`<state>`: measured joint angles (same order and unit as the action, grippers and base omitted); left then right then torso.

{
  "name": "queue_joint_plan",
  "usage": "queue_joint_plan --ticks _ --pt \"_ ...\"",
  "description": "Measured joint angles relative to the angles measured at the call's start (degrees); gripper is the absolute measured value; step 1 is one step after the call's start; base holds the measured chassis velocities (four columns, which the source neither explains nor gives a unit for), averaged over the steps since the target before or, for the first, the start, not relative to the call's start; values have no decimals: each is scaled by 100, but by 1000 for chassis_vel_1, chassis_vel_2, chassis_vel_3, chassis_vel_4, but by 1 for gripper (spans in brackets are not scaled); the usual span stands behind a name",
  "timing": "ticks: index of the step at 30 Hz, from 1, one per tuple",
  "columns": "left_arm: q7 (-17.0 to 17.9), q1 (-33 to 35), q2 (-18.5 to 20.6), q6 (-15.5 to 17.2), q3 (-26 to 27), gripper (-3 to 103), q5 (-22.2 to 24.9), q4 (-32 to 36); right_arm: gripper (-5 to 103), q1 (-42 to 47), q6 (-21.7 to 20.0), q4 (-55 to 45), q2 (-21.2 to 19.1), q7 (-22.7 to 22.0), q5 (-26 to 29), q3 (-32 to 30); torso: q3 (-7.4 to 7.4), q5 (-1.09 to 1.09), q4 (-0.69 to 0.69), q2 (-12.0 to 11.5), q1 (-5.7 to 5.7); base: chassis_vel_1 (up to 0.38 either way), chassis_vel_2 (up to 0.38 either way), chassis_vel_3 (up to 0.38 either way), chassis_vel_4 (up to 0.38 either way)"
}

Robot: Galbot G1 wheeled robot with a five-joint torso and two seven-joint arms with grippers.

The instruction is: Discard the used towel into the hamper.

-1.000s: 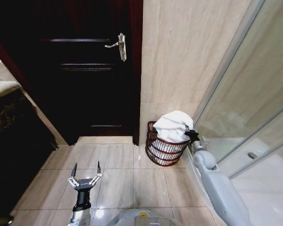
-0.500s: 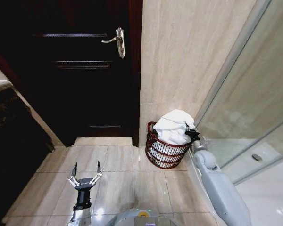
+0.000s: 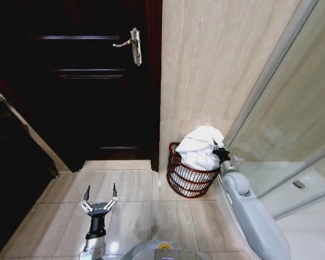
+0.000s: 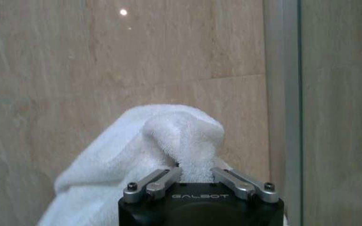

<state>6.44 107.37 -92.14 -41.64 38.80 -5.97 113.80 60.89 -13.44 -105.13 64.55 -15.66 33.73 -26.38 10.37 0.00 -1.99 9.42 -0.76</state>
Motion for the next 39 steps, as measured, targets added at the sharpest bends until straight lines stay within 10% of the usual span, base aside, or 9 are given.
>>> queue_joint_plan --ticks 10,32,39 --pt "6 -75 0 28 -24 100 -7 -65 2 705 -357 -751 -48 -180 47 -182 16 0 1 18 -9 -71 76 78 -88" --pt "9 -207 0 443 -47 100 51 0 88 1679 -737 -2120 -35 -824 -222 -335 32 1 2 44 -14 -2 1 2 -2" --pt "-116 -365 0 847 -19 100 250 99 99 2018 -1076 -3021 -24 -1300 -143 -393 34 0 1 48 -15 0 0 0 0"
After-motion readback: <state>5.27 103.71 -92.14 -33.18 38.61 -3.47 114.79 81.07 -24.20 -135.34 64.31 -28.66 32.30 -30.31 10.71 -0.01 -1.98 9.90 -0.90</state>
